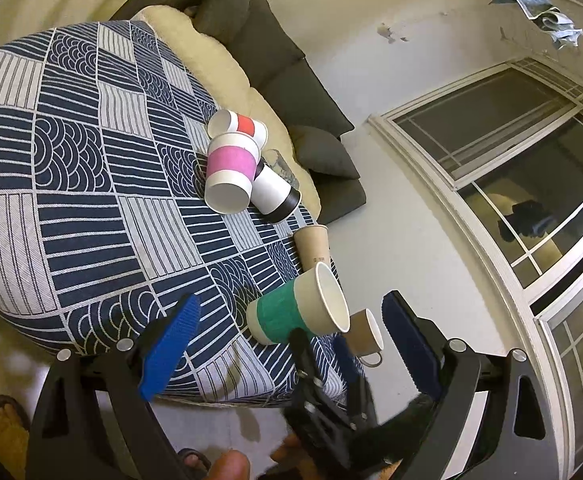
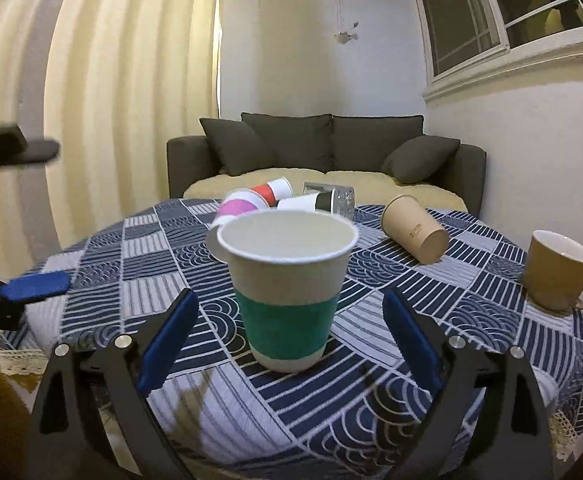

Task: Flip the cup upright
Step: 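Open the right gripper and pull it back from the cup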

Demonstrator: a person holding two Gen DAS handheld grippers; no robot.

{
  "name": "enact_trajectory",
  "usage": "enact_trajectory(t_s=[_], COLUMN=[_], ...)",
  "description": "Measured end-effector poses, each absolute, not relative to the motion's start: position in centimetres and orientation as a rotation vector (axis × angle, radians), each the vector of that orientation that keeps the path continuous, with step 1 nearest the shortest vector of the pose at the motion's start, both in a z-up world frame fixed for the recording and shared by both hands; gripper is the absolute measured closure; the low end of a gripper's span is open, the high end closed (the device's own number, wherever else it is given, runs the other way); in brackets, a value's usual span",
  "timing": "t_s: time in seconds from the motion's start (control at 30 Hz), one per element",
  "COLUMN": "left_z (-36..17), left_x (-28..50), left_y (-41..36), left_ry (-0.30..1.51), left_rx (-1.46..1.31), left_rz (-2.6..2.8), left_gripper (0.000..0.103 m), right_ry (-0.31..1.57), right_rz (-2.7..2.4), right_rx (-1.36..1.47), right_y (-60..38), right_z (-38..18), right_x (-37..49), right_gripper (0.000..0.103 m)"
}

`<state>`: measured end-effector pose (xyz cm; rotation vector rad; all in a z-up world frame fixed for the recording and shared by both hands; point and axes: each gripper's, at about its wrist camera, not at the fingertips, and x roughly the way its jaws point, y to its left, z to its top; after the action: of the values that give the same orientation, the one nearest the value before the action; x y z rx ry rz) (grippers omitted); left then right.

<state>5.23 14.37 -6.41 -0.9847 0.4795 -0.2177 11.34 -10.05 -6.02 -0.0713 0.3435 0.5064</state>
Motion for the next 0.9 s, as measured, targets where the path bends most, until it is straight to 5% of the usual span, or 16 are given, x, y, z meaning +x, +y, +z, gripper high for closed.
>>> enact_trajectory(t_s=[0.9], left_z=[-0.8], left_x=[-0.1], left_y=[10.4], left_ry=[0.471], left_rx=[-0.667], left_rz=[-0.189], left_gripper=[0.013], right_ry=[0.322], right_rz=[0.589], right_rx=[-0.133], right_y=[-19.1], right_z=[5.4], right_x=[5.3], right_gripper=[0.005])
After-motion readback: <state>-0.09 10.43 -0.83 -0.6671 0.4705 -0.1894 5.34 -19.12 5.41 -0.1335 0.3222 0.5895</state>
